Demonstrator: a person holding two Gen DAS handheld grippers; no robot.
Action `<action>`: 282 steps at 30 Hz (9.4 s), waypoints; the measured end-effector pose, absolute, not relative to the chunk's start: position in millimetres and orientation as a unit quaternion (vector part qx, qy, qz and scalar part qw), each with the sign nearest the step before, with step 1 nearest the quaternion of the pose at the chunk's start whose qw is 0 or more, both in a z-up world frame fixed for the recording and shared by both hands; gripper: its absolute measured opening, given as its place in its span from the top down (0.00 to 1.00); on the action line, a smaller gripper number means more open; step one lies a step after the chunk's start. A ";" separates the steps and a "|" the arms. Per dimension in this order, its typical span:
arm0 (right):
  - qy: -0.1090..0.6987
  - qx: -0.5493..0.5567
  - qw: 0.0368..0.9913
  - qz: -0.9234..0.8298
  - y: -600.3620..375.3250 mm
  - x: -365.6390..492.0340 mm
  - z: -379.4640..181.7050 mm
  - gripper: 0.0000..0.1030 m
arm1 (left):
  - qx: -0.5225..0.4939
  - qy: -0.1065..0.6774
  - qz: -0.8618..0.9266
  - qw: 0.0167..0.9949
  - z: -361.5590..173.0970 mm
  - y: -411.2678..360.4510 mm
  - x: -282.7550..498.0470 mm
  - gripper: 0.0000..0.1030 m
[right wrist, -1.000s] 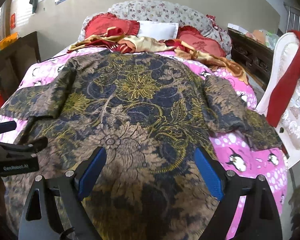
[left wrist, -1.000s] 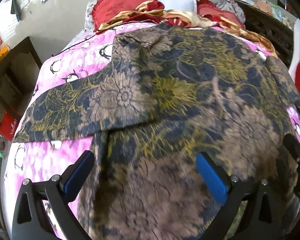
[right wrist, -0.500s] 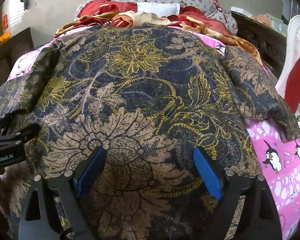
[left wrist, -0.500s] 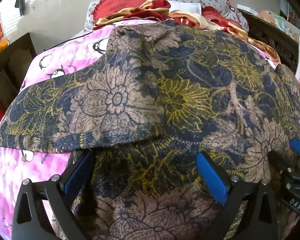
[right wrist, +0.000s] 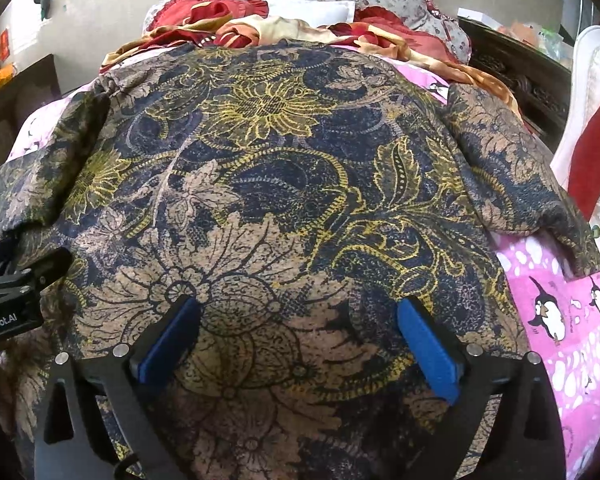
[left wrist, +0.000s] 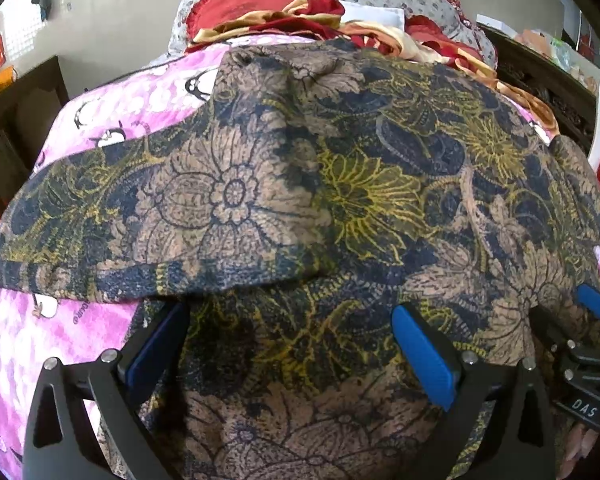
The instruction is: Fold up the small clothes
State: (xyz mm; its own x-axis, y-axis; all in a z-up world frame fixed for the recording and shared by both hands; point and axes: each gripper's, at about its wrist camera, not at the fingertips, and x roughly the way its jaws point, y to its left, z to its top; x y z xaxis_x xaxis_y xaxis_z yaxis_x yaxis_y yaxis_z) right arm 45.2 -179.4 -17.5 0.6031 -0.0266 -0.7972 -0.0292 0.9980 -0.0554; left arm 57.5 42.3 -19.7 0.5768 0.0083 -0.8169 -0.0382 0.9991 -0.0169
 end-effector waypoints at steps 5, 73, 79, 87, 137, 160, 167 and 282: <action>0.446 -0.030 0.895 0.001 -179.3 45.0 -17.7 0.13 | -0.042 0.478 -0.038 0.877 11.8 58.0 42.1 0.00; 0.453 -0.022 0.891 0.005 -179.1 46.7 -18.5 0.10 | -0.200 0.399 -0.179 0.877 59.9 88.7 125.5 0.93; 0.473 -0.030 0.880 0.040 -181.0 46.9 6.0 0.32 | -0.183 0.452 -0.193 0.852 7.3 46.1 129.3 0.71; 0.418 0.058 0.890 0.172 -157.8 85.8 50.8 0.34 | -0.096 0.412 -0.147 0.894 5.7 71.9 62.8 0.48; 0.454 0.118 0.878 0.097 -260.4 139.1 15.2 1.00 | -0.060 0.422 -0.086 0.900 -27.7 97.5 42.3 0.23; 0.451 0.120 0.884 0.035 -322.2 133.4 12.9 1.00 | -0.061 0.422 -0.087 0.900 -27.3 97.9 43.1 0.23; 0.418 0.133 0.897 0.055 -335.5 118.6 40.4 1.00 | -0.065 0.421 -0.090 0.900 -26.9 99.1 42.8 0.22; 0.386 0.116 0.914 -0.048 -456.6 73.7 92.8 0.86 | -0.155 0.399 -0.077 0.900 -31.8 127.3 103.2 0.38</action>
State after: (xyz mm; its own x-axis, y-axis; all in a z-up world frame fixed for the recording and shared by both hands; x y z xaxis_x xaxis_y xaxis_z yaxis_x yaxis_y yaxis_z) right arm 73.7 -456.6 92.8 0.6974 0.0021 -0.7167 0.1775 0.9683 0.1756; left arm 103.2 127.3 -31.8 0.6695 -0.2612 -0.6953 0.0144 0.9405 -0.3395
